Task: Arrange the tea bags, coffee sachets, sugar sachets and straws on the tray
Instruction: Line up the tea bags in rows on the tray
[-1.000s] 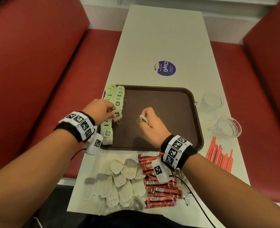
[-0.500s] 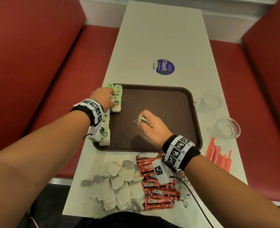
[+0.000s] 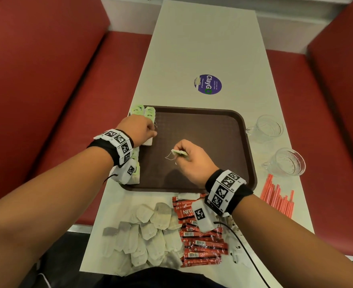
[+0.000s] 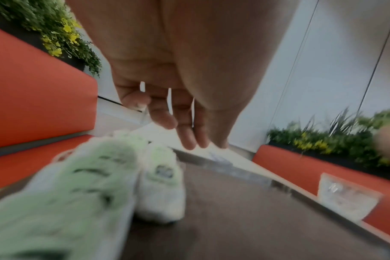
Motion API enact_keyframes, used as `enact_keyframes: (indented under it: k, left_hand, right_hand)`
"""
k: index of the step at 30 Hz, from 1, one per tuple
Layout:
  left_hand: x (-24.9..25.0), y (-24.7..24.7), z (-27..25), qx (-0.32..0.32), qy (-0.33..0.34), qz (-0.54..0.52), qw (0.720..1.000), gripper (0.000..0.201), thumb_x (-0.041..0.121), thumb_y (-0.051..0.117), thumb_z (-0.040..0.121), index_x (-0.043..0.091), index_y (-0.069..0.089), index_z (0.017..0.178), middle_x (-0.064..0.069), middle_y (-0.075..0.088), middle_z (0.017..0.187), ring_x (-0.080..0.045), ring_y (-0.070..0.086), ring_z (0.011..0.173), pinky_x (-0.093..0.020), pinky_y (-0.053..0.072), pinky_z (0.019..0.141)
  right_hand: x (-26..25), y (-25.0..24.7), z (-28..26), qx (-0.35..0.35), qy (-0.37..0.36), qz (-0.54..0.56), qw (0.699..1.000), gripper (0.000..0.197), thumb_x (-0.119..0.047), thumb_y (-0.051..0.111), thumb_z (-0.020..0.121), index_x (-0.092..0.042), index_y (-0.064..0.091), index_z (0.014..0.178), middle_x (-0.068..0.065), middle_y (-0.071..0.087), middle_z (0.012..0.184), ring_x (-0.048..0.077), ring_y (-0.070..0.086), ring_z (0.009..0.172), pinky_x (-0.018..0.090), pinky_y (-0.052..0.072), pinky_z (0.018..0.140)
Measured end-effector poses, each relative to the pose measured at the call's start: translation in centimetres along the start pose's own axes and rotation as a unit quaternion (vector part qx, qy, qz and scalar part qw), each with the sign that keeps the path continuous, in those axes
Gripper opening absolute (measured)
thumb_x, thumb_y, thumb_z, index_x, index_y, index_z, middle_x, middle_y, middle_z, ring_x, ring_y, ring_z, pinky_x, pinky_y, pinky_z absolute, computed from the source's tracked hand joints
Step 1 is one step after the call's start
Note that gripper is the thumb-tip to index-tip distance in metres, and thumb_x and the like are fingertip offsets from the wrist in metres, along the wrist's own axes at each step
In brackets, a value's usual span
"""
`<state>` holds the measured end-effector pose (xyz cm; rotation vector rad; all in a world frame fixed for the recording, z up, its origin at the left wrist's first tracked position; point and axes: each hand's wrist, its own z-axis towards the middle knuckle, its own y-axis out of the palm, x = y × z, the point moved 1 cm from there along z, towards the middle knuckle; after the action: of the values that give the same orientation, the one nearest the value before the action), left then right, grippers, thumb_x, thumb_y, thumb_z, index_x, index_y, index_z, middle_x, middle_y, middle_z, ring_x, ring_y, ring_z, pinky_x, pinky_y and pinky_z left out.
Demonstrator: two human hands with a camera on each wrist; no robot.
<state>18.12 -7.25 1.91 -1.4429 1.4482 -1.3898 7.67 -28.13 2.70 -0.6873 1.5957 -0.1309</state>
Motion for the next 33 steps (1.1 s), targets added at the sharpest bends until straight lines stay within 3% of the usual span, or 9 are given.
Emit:
enact_keyframes:
  k: [3, 6, 8, 11, 17, 21, 24, 28, 33]
  left_hand:
    - [1.9, -1.7, -2.3, 0.057, 0.089, -0.134, 0.985, 0.029, 0.051, 0.059, 0.093, 0.026, 0.072, 0.099, 0.01, 0.068, 0.092, -0.005, 0.055, 0.076, -0.027, 0.042, 0.075]
    - [3.7, -2.9, -4.8, 0.015, 0.18, -0.231, 0.956, 0.031, 0.059, 0.07, 0.08, 0.031, 0.073, 0.093, 0.008, 0.068, 0.084, -0.012, 0.059, 0.072, -0.033, 0.05, 0.068]
    - [4.3, -3.0, -5.9, -0.002, 0.217, -0.219, 0.951, 0.024, 0.051, 0.076, 0.078, 0.032, 0.073, 0.092, 0.01, 0.067, 0.082, -0.016, 0.059, 0.073, -0.039, 0.052, 0.07]
    - [4.6, -2.9, -6.4, 0.038, 0.249, -0.187, 0.95, 0.009, 0.033, 0.076, 0.085, 0.027, 0.074, 0.092, 0.01, 0.066, 0.082, -0.013, 0.059, 0.075, -0.044, 0.051, 0.072]
    - [3.4, -4.1, -6.5, 0.132, 0.198, -0.234, 0.943, 0.005, 0.026, 0.076, 0.086, 0.024, 0.074, 0.09, 0.01, 0.067, 0.079, -0.005, 0.056, 0.068, -0.017, 0.044, 0.065]
    - [1.6, -5.6, -5.6, 0.155, 0.137, -0.184, 0.961, 0.002, 0.031, 0.072, 0.089, 0.031, 0.071, 0.091, 0.018, 0.06, 0.075, -0.008, 0.052, 0.066, -0.019, 0.038, 0.062]
    - [-0.2, -5.1, -4.2, 0.079, 0.071, -0.109, 0.988, 0.006, 0.035, 0.069, 0.09, 0.031, 0.07, 0.087, 0.016, 0.059, 0.067, -0.005, 0.052, 0.061, -0.022, 0.039, 0.06]
    - [-1.7, -2.7, -2.2, -0.085, 0.031, -0.022, 0.996, 0.013, 0.036, 0.068, 0.091, 0.029, 0.072, 0.102, 0.014, 0.07, 0.089, -0.008, 0.062, 0.081, -0.024, 0.045, 0.074]
    - [-1.5, -0.8, 0.1, -0.069, -0.009, -0.008, 0.998, 0.013, 0.03, 0.067, 0.093, 0.024, 0.073, 0.103, 0.006, 0.071, 0.097, -0.011, 0.058, 0.087, -0.024, 0.044, 0.08]
  right_hand:
    - [0.4, 0.1, 0.4, 0.022, -0.003, 0.005, 1.0, 0.013, -0.013, 0.058, 0.095, -0.025, 0.057, 0.091, -0.01, 0.065, 0.083, 0.004, 0.057, 0.069, 0.026, 0.048, 0.065]
    - [0.4, 0.1, 0.7, 0.034, 0.009, 0.006, 0.999, 0.006, -0.02, 0.059, 0.097, -0.025, 0.057, 0.094, -0.009, 0.066, 0.085, 0.011, 0.063, 0.076, 0.04, 0.057, 0.07]
    - [0.2, 0.1, 0.8, 0.035, 0.002, 0.0, 0.999, 0.005, -0.024, 0.061, 0.096, -0.023, 0.056, 0.098, -0.006, 0.066, 0.086, 0.017, 0.063, 0.077, 0.044, 0.057, 0.072]
    - [-0.1, 0.2, 0.9, 0.032, -0.009, 0.003, 0.999, 0.014, -0.024, 0.064, 0.094, -0.023, 0.054, 0.104, -0.008, 0.066, 0.086, 0.012, 0.063, 0.078, 0.037, 0.054, 0.071]
    - [0.6, 0.5, 0.9, 0.036, 0.0, -0.032, 0.999, 0.017, -0.035, 0.064, 0.094, -0.02, 0.057, 0.099, -0.001, 0.065, 0.085, 0.017, 0.061, 0.077, 0.041, 0.053, 0.071]
    - [0.6, 0.1, 0.5, 0.034, 0.023, -0.008, 0.999, 0.015, -0.031, 0.061, 0.096, -0.023, 0.05, 0.103, -0.004, 0.063, 0.086, 0.008, 0.055, 0.066, 0.031, 0.047, 0.062]
    - [0.7, -0.3, 0.3, 0.037, 0.03, 0.012, 0.999, 0.008, -0.018, 0.054, 0.096, -0.02, 0.047, 0.099, 0.002, 0.06, 0.081, 0.011, 0.051, 0.062, 0.037, 0.045, 0.062]
    - [0.7, -0.5, 0.1, 0.027, 0.032, 0.002, 0.999, 0.009, -0.013, 0.053, 0.094, -0.019, 0.051, 0.086, 0.001, 0.059, 0.075, 0.015, 0.05, 0.063, 0.04, 0.047, 0.063]
    - [0.4, -0.6, -0.1, 0.019, 0.024, -0.011, 0.999, 0.009, -0.012, 0.054, 0.091, -0.02, 0.053, 0.087, 0.009, 0.065, 0.084, 0.028, 0.057, 0.071, 0.046, 0.051, 0.07]
